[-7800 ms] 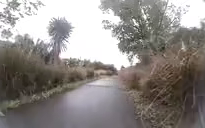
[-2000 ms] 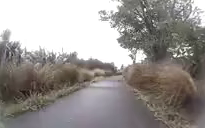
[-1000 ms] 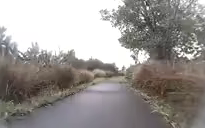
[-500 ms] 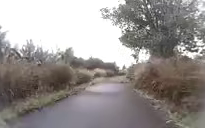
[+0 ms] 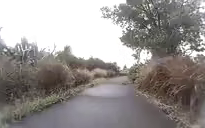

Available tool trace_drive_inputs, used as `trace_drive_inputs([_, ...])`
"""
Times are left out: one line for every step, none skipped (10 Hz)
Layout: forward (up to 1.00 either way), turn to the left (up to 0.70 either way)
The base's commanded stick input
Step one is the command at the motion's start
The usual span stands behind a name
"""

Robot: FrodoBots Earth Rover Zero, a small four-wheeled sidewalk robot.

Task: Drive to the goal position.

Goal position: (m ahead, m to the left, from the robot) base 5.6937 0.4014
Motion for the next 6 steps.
trace_drive_inputs([0.85,0.00])
trace_drive_inputs([0.85,0.00])
trace_drive_inputs([0.85,0.00])
trace_drive_inputs([0.85,-0.10])
trace_drive_inputs([0.85,-0.31])
trace_drive_inputs([0.85,-0.34])
